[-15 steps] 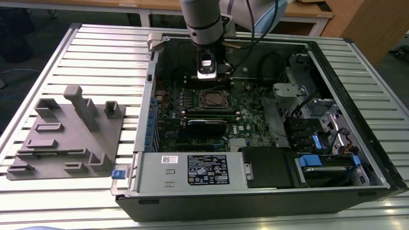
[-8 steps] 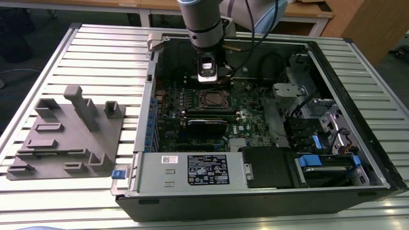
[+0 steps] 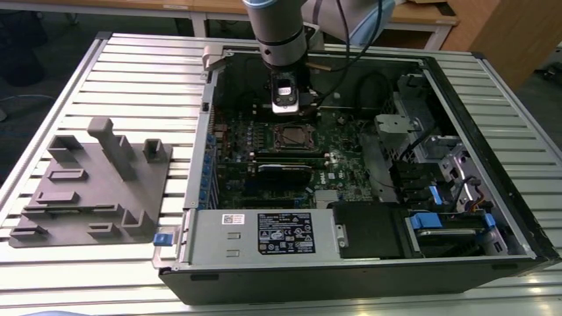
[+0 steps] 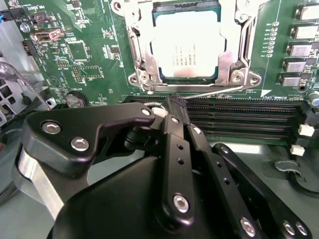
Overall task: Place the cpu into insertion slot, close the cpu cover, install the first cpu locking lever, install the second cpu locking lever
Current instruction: 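Install the first cpu locking lever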
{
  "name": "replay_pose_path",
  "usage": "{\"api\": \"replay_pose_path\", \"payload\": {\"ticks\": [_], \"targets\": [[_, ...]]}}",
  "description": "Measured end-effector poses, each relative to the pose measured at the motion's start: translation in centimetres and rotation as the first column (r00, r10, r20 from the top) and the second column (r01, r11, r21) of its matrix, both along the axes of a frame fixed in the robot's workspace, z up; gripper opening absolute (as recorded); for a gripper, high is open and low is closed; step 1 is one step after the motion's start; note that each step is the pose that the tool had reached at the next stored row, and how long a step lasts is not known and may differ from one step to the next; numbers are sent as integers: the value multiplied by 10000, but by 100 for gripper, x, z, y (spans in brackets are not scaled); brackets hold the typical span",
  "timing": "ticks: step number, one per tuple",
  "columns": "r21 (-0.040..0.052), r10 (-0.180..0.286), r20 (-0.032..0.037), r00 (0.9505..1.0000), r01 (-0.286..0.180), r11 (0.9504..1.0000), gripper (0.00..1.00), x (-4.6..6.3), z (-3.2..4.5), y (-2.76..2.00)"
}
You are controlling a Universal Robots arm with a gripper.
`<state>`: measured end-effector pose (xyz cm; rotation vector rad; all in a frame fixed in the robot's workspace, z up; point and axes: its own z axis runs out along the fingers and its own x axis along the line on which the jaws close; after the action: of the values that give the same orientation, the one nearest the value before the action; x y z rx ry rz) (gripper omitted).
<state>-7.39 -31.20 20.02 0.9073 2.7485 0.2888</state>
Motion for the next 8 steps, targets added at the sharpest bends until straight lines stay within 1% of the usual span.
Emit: {"api": "replay_pose_path", "payload": {"ticks": [2,6,8], "targets": [[-4,0,-2,10000,0,10000,11,0,17,0],[-5,-1,-23,10000,1,10000,11,0,75,0],[-4,0,-28,10000,0,10000,11,0,83,0]]}}
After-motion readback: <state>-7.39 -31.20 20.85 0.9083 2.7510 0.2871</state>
